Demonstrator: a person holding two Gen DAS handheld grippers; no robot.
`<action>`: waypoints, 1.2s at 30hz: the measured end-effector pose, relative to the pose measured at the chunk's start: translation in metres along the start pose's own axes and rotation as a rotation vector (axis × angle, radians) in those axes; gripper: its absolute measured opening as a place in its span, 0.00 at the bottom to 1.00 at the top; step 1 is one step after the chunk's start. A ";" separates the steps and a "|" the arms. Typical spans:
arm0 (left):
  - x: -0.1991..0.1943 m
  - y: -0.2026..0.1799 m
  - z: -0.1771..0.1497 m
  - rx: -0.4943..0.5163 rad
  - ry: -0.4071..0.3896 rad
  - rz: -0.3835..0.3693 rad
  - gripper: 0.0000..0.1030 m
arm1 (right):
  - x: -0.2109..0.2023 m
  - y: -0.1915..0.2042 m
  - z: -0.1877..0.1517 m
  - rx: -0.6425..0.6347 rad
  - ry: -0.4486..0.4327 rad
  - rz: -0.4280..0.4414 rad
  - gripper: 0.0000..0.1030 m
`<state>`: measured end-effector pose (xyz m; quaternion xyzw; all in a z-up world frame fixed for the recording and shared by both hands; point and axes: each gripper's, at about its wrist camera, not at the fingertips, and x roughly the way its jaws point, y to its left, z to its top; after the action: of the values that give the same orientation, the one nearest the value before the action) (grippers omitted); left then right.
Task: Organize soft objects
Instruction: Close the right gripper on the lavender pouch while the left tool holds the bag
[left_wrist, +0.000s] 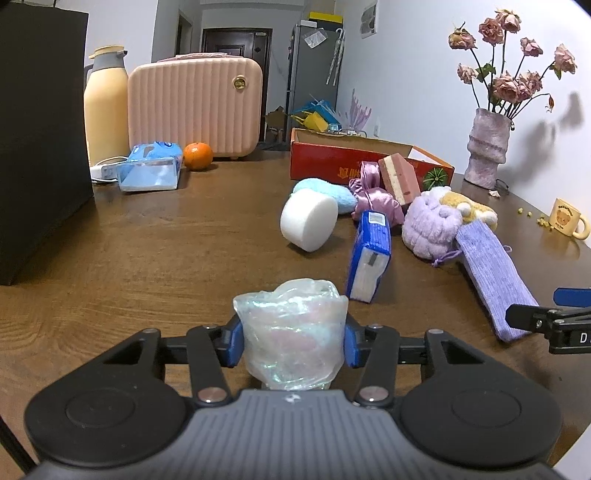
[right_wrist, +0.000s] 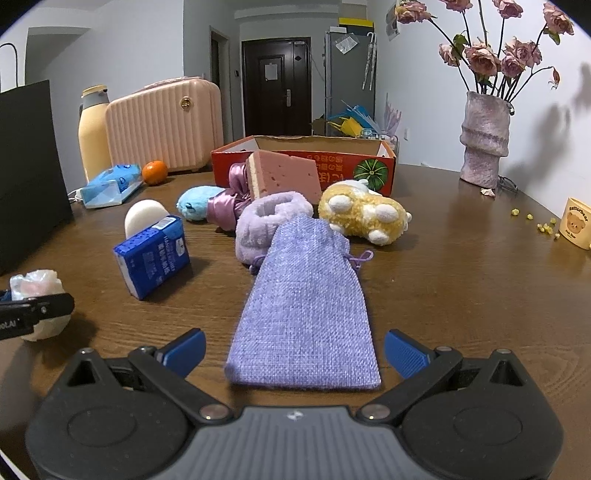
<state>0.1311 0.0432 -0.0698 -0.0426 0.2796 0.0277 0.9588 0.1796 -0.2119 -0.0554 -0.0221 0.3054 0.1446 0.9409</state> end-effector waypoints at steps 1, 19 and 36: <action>0.001 0.000 0.001 0.000 -0.001 0.000 0.49 | 0.002 0.000 0.001 0.000 0.001 -0.001 1.00; 0.021 0.004 0.018 -0.010 0.001 -0.009 0.49 | 0.035 -0.003 0.017 -0.003 0.044 -0.011 1.00; 0.035 0.008 0.027 -0.018 0.013 -0.001 0.49 | 0.064 -0.008 0.027 0.008 0.101 -0.012 0.92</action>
<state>0.1740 0.0544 -0.0663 -0.0515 0.2853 0.0295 0.9566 0.2470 -0.1992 -0.0712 -0.0275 0.3528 0.1364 0.9253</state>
